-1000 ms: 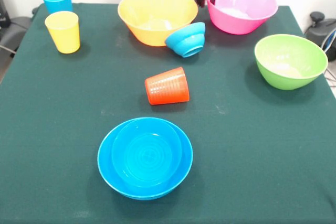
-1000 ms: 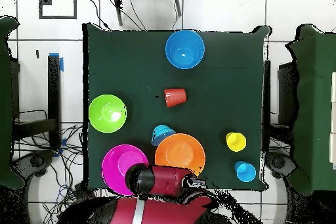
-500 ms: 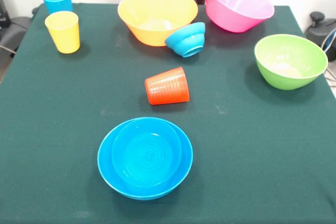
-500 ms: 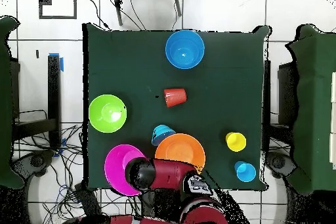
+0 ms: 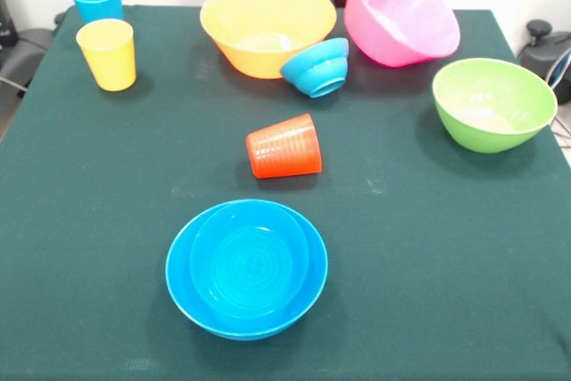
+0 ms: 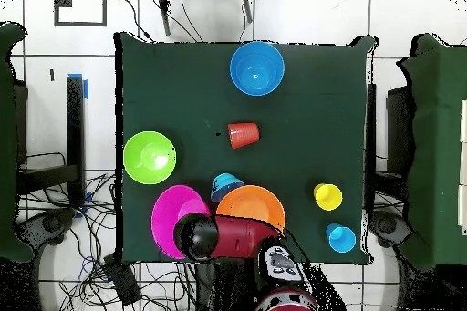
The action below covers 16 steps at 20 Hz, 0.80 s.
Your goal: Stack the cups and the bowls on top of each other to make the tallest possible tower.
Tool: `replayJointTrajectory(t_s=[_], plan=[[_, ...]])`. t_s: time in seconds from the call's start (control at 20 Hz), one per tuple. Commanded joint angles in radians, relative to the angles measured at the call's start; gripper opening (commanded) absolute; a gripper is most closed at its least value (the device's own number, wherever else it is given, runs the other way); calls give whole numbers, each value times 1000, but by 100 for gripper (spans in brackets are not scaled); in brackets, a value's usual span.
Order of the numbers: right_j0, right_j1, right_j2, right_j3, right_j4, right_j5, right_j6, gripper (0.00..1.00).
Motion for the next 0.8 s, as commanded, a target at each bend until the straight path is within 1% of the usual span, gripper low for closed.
replayJointTrajectory(t_s=[0.05, 0.15, 0.3, 0.5, 0.55, 0.75, 0.8], plan=[[15, -105, 75, -97, 56, 177, 97, 0], [25, -141, 70, -103, 63, 231, 100, 0], [13, -154, 78, -114, 73, 265, 97, 0], [-16, -165, 85, -133, 57, 300, 55, 0], [-27, -174, 88, -140, 55, 324, 41, 0], [-49, -222, 103, -148, 61, 401, 16, 0], [-52, -241, 107, -135, 65, 408, 13, 0]])
